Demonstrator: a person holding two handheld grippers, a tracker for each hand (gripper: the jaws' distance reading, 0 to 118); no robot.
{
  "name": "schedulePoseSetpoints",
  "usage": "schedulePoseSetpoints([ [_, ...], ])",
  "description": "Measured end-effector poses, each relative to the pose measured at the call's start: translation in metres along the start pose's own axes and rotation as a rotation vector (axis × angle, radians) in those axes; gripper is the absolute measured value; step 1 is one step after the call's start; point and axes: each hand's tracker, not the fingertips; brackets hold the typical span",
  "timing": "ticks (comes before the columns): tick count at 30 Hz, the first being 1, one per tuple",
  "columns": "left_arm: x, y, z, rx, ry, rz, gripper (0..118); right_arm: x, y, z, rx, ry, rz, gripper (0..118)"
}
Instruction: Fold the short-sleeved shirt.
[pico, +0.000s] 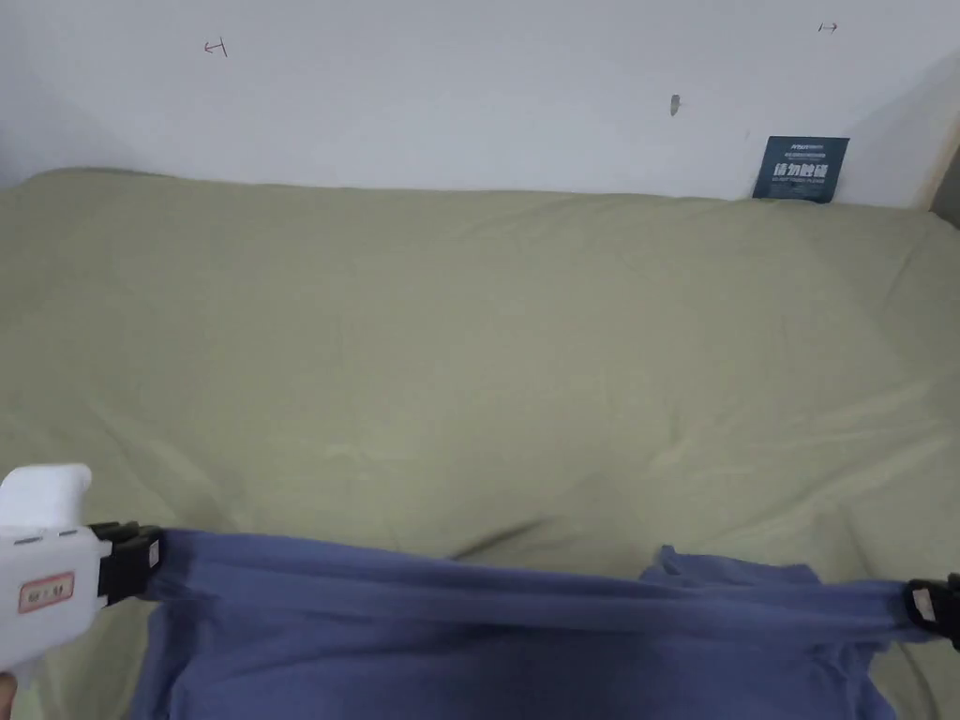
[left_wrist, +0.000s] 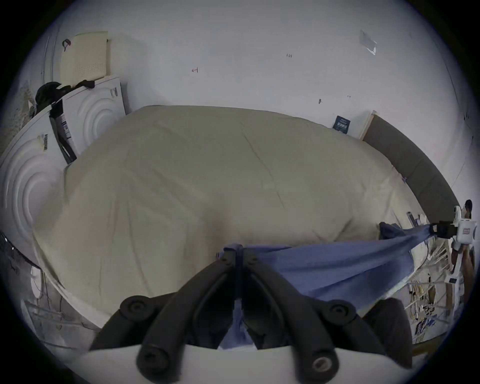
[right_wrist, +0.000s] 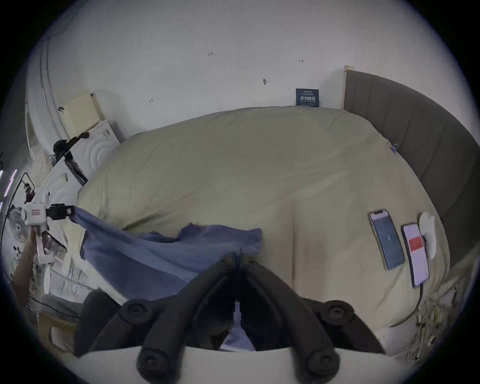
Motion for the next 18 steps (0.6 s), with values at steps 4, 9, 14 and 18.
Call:
schedulePoseSetpoints([
  [4,-0.003,-0.037,0.01,0.006,-0.004,-0.014,3,0.001,-0.036,0.003,-0.035,-0.003,0.009,4],
  [9,-0.008,-0.068,-0.006,-0.039,0.003,-0.024,3,0.001,-0.063,-0.013,-0.104,-0.015,0.01,5],
  [14,-0.02,-0.084,-0.026,-0.121,0.034,-0.026,118,0.002,-0.071,-0.028,-0.19,-0.071,0.013,113],
  [18,-0.002,-0.06,0.007,0.014,0.025,0.001,118,-0.015,-0.049,-0.002,-0.022,-0.067,-0.036,116],
])
